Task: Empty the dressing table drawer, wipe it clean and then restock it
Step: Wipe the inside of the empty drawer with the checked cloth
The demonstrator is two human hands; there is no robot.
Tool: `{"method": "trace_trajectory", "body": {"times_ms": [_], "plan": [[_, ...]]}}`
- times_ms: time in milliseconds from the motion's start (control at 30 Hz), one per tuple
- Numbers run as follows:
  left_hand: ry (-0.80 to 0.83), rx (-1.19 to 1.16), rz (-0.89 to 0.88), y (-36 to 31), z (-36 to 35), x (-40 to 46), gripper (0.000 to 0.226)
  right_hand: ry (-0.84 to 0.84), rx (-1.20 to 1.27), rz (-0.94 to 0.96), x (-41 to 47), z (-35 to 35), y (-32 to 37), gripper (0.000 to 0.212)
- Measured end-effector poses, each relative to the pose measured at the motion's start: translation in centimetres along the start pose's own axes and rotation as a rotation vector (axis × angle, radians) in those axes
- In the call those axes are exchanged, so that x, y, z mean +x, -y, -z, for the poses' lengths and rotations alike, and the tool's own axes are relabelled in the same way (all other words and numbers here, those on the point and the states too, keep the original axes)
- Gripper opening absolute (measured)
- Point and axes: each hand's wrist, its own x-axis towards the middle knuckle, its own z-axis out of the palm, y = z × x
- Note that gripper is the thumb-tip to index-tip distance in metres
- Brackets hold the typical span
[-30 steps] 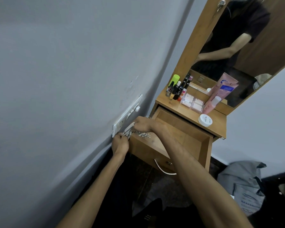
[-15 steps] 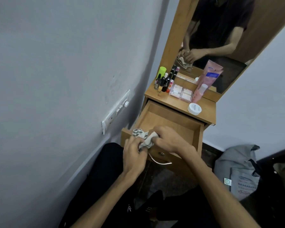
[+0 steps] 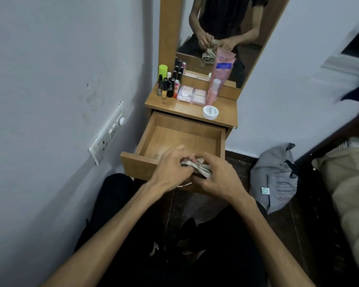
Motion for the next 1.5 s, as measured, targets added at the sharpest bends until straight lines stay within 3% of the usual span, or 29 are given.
{"method": "trace_trajectory", "body": {"times_ms": [133, 233, 367, 467, 600, 733, 867, 1133, 1267, 1367, 1500], "plan": [[0.168, -0.011, -0.148, -2.2, 0.5, 2.5, 0.014, -0.212, 0.107, -0.171, -1.3, 0.5, -0.7, 0.019], [0.28, 0.044, -0.194, -3.0, -0.3, 4.1, 0.017, -0.28, 0.262, -0.344, -3.4, 0.5, -1.8, 0.03], [0.417, 0.044, -0.131, -3.4, -3.0, 5.3, 0.017, -0.315, 0.497, -0.481, -5.8, -0.6, -3.1, 0.013], [0.442, 0.023, -0.137, -3.3, -4.8, 5.5, 0.024, -0.383, 0.597, -0.583, -7.2, -1.3, -4.2, 0.019], [0.427, 0.06, -0.093, -2.4, -5.8, 5.9, 0.032, -0.598, 0.569, -0.745, -9.0, -1.2, -5.5, 0.026], [0.578, 0.138, 0.031, -0.5, -5.8, 6.6, 0.024, -0.787, 0.446, -0.88, -11.0, -1.9, -4.4, 0.023], [0.72, 0.068, 0.111, 1.2, -5.8, 6.5, 0.018, -0.787, 0.453, -0.96, -10.2, -4.5, -2.8, 0.011], [0.736, 0.15, 0.223, 5.3, -0.7, 7.6, 0.018, -0.778, 0.603, -0.93, -6.5, -8.6, -1.1, 0.023], [0.702, 0.068, 0.311, 7.7, 2.6, 7.5, 0.023, -0.735, 0.56, -0.864, -4.7, -10.7, 0.6, 0.024], [0.673, 0.04, 0.304, 7.9, 3.4, 7.6, 0.023, -0.641, 0.525, -0.748, -3.3, -12.9, 3.0, 0.022], [0.682, 0.05, 0.295, 8.3, 4.3, 7.6, 0.024, -0.613, 0.414, -0.736, -1.7, -14.7, 5.2, 0.033]]}}
